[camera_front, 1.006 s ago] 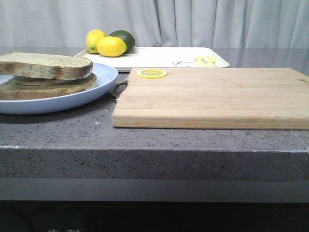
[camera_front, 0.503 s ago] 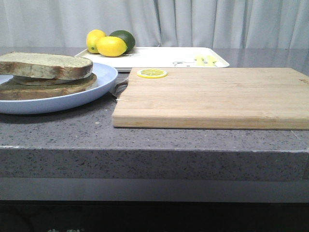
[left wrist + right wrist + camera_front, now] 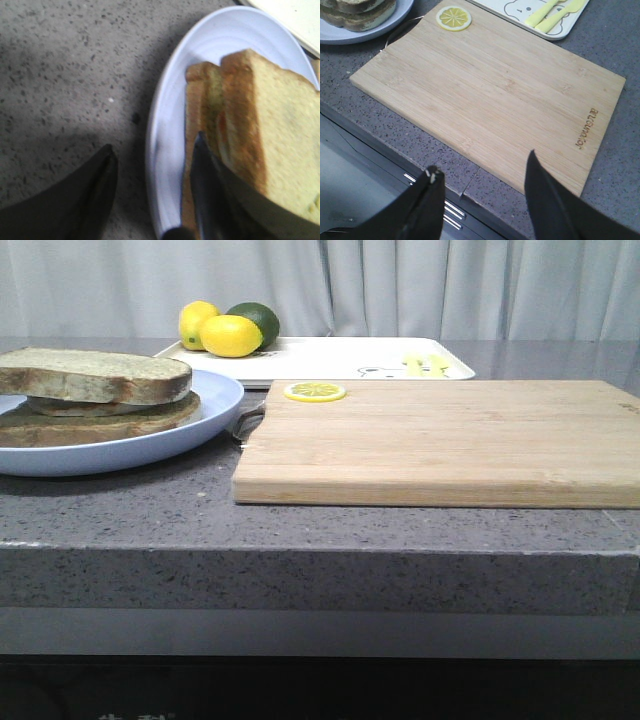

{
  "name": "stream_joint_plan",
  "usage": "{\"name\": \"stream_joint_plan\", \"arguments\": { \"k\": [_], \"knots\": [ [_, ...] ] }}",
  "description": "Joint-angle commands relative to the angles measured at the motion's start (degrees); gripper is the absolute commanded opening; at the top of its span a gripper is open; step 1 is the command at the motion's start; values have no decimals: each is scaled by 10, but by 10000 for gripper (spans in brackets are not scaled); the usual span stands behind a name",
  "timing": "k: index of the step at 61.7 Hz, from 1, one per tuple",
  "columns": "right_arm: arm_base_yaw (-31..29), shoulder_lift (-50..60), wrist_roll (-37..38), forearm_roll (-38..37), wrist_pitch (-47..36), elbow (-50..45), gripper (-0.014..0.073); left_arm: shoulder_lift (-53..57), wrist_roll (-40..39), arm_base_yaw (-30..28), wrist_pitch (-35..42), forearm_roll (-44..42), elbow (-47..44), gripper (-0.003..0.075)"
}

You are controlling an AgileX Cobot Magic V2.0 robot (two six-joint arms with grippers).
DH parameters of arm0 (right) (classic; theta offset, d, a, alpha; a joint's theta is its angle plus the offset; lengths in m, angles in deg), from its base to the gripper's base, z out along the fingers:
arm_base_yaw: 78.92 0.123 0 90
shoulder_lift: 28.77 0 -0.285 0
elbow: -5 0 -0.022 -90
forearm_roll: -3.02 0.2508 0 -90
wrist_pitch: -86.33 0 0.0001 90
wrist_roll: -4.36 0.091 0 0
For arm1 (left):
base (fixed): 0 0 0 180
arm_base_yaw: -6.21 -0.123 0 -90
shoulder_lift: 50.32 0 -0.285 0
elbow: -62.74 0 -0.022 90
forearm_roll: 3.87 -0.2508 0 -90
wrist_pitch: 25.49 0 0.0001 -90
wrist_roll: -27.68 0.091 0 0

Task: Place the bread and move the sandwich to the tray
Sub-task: 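Grip the blue plate rim with the left gripper and lift it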

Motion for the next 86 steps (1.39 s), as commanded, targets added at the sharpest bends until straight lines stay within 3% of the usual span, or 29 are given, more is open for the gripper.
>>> {"name": "stream_joint_plan", "arguments": {
  "k": [1, 33, 40, 54, 72, 86],
  "knots": [
    [-3, 1, 1, -5, -35, 13, 393, 11, 6, 1, 12, 36, 19, 312],
    [-3, 1, 1, -5, -35, 13, 393, -13, 22, 39, 18, 33, 19, 300],
    [-3, 1, 1, -5, -35, 13, 393, -14, 22, 39, 21, 32, 19, 232],
    [-3, 1, 1, -5, -35, 13, 393, -15, 22, 39, 20, 38, 19, -17],
    [-3, 1, 1, -5, -35, 13, 393, -15, 22, 45, -11, 70, 78, -17],
    [-3, 1, 1, -5, -35, 13, 393, -36, 12, 86, -9, 90, 158, -17]
  ]
}}
